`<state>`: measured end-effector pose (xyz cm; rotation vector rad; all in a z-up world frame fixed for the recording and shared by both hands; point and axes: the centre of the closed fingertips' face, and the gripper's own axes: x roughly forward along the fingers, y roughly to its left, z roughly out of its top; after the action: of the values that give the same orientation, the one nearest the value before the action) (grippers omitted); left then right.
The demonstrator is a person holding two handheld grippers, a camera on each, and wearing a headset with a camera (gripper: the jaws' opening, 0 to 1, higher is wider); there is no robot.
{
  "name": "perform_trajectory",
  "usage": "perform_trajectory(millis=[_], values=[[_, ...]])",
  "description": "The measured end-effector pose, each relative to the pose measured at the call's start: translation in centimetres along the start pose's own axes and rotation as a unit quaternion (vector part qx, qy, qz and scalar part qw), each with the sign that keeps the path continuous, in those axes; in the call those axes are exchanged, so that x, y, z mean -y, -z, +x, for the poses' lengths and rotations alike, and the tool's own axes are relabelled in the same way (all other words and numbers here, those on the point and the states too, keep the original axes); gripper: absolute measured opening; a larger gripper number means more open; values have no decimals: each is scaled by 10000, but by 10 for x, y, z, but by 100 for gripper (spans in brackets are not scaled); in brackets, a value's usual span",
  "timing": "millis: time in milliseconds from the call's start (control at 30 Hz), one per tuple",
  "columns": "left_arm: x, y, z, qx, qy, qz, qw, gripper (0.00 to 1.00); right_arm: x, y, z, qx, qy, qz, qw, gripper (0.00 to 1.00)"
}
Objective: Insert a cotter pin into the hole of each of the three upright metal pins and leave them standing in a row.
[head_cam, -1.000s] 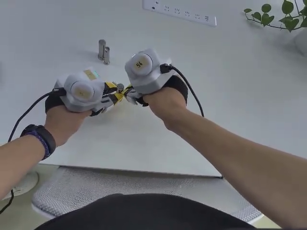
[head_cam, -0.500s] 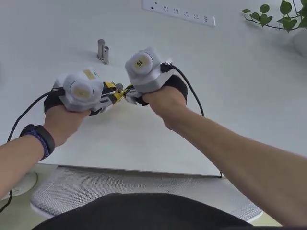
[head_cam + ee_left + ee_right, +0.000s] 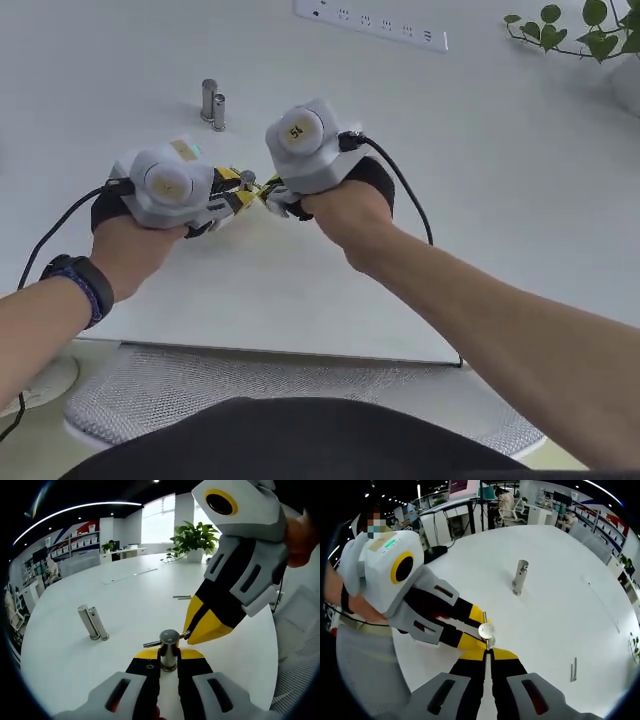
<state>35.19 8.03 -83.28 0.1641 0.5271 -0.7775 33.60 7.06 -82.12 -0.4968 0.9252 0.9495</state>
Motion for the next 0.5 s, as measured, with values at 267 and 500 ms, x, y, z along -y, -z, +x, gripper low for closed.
perform_trajectory(millis=[267,500], values=[[0,0,0,-4,-18,-7,10000,10,-2,-5,4,8,-10,-103,9999,5],[0,0,-1,14,-35,-30,10000,10,-1,-7,5,16,6,-62,10000,5]])
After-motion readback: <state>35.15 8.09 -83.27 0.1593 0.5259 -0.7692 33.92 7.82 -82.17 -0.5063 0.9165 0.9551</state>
